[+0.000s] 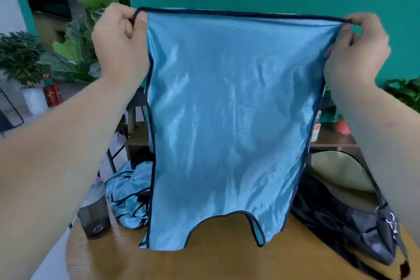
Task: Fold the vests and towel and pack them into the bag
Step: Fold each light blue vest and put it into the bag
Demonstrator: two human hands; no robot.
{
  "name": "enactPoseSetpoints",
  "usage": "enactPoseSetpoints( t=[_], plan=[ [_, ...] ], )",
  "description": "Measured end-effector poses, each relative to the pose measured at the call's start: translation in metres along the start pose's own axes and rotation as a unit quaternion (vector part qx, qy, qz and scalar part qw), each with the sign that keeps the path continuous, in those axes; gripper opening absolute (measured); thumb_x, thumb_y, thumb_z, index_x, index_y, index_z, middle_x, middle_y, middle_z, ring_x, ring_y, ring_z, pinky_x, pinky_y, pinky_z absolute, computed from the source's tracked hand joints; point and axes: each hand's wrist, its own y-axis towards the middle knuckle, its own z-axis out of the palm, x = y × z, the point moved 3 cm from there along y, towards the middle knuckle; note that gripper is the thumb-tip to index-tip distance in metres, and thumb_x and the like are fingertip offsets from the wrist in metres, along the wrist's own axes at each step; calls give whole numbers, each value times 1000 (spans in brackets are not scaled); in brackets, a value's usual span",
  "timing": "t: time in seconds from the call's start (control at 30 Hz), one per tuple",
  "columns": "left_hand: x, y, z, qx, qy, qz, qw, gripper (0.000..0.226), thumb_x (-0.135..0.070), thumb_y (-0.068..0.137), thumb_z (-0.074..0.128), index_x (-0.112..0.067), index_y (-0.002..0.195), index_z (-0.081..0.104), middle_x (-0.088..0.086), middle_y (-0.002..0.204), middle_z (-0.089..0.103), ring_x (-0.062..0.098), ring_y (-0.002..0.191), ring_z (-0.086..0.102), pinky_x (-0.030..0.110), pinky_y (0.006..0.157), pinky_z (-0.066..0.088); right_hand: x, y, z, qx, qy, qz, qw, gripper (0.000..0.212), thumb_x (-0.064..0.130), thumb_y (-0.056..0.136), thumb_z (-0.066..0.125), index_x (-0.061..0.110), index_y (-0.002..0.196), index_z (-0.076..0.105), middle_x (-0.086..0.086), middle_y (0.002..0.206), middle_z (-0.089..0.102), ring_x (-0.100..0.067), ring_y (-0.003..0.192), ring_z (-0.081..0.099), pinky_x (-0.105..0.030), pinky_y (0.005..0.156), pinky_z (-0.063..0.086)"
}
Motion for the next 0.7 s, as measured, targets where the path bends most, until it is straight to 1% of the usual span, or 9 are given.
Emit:
enactPoseSetpoints(
  t=[0.07, 0.13, 0.23, 0.33, 0.47, 0.5, 0.57, 0.6, 0.7],
  plan=[
    [9, -3, 14, 83, 42, -4, 996, 19, -38, 98, 65, -22, 88, 63, -8, 65, 50, 9, 62, 46, 29, 69, 46, -7, 3, 9, 35, -18, 18, 999, 30, 35, 99, 41, 31, 119, 63, -5, 85, 75, -22, 80, 72, -36, 84, 58],
    [17, -4, 18, 86, 37, -18, 995, 19, -37, 100, 63, -21, 89, 62, -10, 63, 55, 3, 57, 50, 27, 65, 46, -10, 2, 14, 20, 23, 32, 999, 21, 30, 103, 39, 30, 114, 58, -4, 81, 76, -10, 69, 72, -26, 74, 57],
    [22, -4, 22, 90, 42, -28, 995, 23, -44, 97, 62, -25, 84, 60, -8, 61, 61, 12, 61, 60, 31, 72, 55, -14, -1, 20, 26, 39, 43, 998, 19, 20, 105, 36, 32, 111, 51, 3, 69, 71, -1, 63, 71, -13, 62, 50],
    [28, -3, 25, 81, 22, -66, 994, 21, -41, 96, 65, -22, 87, 65, -8, 64, 55, 6, 58, 46, 25, 64, 43, -22, 2, 26, 15, 69, 53, 996, 18, 25, 102, 36, 38, 103, 49, 5, 62, 72, -12, 75, 75, -32, 80, 59],
    [34, -11, 39, 127, -80, -209, 966, 26, -38, 94, 76, -12, 89, 72, 15, 95, 73, 19, 81, 65, 31, 75, 52, -29, 1, 33, 34, 106, 98, 989, 18, 20, 106, 34, 33, 108, 47, 0, 63, 73, -21, 50, 64, -28, 55, 50],
    [33, -13, 44, 143, -88, -248, 954, 26, -37, 95, 75, -12, 91, 70, 17, 93, 74, 20, 75, 65, 31, 69, 50, -30, 0, 37, 49, 122, 118, 984, 18, 19, 107, 32, 31, 109, 46, -3, 66, 75, -24, 46, 60, -28, 52, 49],
    [33, -19, 56, 194, -86, -310, 927, 18, -34, 101, 69, -16, 101, 64, 9, 83, 78, 21, 60, 68, 29, 54, 46, -35, -1, 50, 104, 147, 157, 971, 20, 17, 110, 30, 30, 109, 45, -9, 78, 78, -29, 52, 66, -33, 57, 52],
    [33, -21, 63, 216, -96, -324, 916, 15, -32, 104, 66, -19, 107, 60, 6, 87, 80, 23, 68, 75, 31, 55, 53, -40, 1, 58, 137, 147, 173, 964, 20, 17, 110, 30, 30, 109, 45, -10, 85, 79, -30, 62, 71, -38, 63, 55],
    [33, -20, 83, 214, -147, -330, 908, 11, -31, 106, 63, -23, 109, 57, 2, 106, 78, 27, 106, 76, 45, 89, 64, -48, 9, 75, 185, 144, 187, 954, 20, 16, 111, 35, 28, 107, 50, -5, 106, 76, -22, 89, 78, -50, 84, 61]
  ],
)
